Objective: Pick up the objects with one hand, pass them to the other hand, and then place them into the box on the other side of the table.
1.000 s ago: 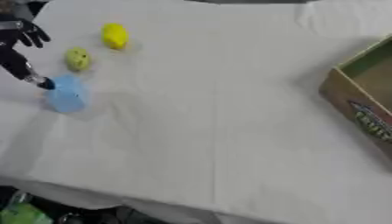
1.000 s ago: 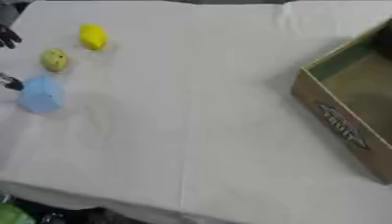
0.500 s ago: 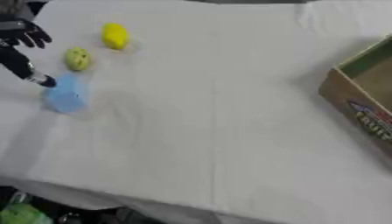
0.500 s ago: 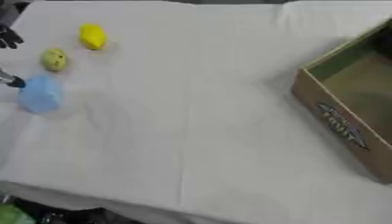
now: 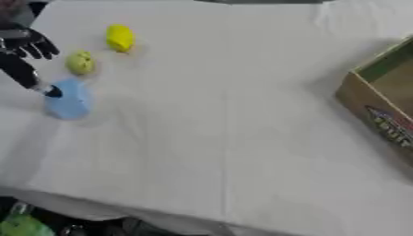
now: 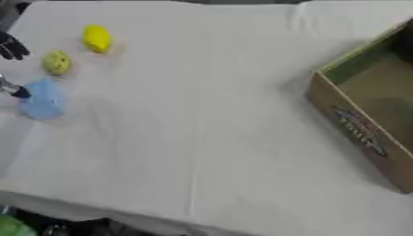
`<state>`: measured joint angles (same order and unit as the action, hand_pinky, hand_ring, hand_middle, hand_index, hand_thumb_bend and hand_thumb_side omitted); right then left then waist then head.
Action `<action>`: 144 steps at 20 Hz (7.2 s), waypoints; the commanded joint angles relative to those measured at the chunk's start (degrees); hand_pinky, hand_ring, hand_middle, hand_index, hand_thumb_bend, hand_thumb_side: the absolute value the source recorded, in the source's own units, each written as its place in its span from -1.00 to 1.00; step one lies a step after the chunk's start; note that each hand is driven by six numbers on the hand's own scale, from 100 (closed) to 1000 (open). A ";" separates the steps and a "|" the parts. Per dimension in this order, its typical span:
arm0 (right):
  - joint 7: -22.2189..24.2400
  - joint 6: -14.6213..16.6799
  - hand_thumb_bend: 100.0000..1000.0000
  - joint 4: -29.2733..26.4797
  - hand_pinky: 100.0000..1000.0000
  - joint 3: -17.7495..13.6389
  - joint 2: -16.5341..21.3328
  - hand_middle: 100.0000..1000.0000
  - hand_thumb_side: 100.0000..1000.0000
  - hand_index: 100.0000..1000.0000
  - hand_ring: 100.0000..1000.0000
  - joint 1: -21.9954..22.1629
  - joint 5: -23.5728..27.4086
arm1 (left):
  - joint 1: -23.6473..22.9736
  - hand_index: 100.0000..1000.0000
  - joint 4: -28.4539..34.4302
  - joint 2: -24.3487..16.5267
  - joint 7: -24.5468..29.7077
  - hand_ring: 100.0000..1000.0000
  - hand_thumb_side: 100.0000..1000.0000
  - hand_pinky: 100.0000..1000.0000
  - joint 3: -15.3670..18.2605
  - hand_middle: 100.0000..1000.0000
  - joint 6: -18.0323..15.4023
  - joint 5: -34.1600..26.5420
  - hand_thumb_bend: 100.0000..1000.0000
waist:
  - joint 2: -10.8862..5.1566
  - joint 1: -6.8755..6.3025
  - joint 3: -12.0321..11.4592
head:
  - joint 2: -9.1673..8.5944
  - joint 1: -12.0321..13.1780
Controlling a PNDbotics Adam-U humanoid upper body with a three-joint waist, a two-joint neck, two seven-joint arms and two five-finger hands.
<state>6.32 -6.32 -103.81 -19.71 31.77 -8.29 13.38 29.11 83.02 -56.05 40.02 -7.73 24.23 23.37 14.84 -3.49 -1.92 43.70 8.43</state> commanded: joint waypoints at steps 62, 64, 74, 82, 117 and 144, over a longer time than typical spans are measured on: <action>0.58 0.28 -1.00 -0.03 0.92 0.19 1.76 0.36 0.07 0.41 0.18 -0.46 -0.26 | 2.27 0.24 -7.64 3.07 -1.05 0.39 -1.00 0.44 -3.93 0.11 -0.46 5.11 -0.44 | -0.17 0.04 0.31 | -0.33 0.56; 0.55 0.27 -1.00 -0.03 0.92 0.19 1.78 0.36 0.07 0.41 0.18 -0.46 -0.24 | 2.26 0.20 -7.47 3.01 -0.92 0.33 -1.00 0.38 -3.97 0.05 -0.39 5.48 -0.51 | -0.18 0.02 0.31 | -0.36 0.49; 0.30 0.25 -1.00 -0.14 0.92 -0.06 1.87 0.36 0.06 0.41 0.18 -0.42 -0.01 | 0.29 -0.01 2.72 2.83 -6.66 0.10 -1.00 0.17 1.24 -0.14 0.76 5.62 -0.79 | -0.28 -0.03 -0.04 | -0.52 -0.59; 0.30 0.21 -1.00 -0.26 0.92 -0.07 2.12 0.36 0.05 0.41 0.18 -0.33 0.16 | -1.85 -0.05 14.94 2.95 -14.06 0.02 -1.00 0.12 5.05 -0.19 1.62 1.17 -0.82 | -0.59 -0.16 -0.37 | -0.57 -0.91; 6.69 4.24 -1.00 -3.94 0.93 9.14 7.92 0.49 -0.28 0.49 0.35 -7.41 -1.14 | 0.85 -0.13 29.35 17.29 -33.98 -0.13 -1.00 0.00 -5.74 -0.30 2.81 -7.33 -1.00 | -1.52 1.16 0.39 | -1.66 -2.79; 19.38 10.88 -1.00 2.45 0.92 28.48 10.70 0.64 -0.77 0.63 0.59 -33.28 -15.95 | -0.99 -0.16 22.75 28.29 -40.27 -0.16 -1.00 -0.03 -10.05 -0.33 -6.56 0.06 -1.00 | -4.17 2.31 1.60 | 0.28 -3.03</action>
<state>25.32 4.26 -101.54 8.70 41.76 -40.45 -2.06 27.33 105.48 -27.41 0.07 -17.90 18.19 23.11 12.67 -2.00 -0.32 43.77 5.47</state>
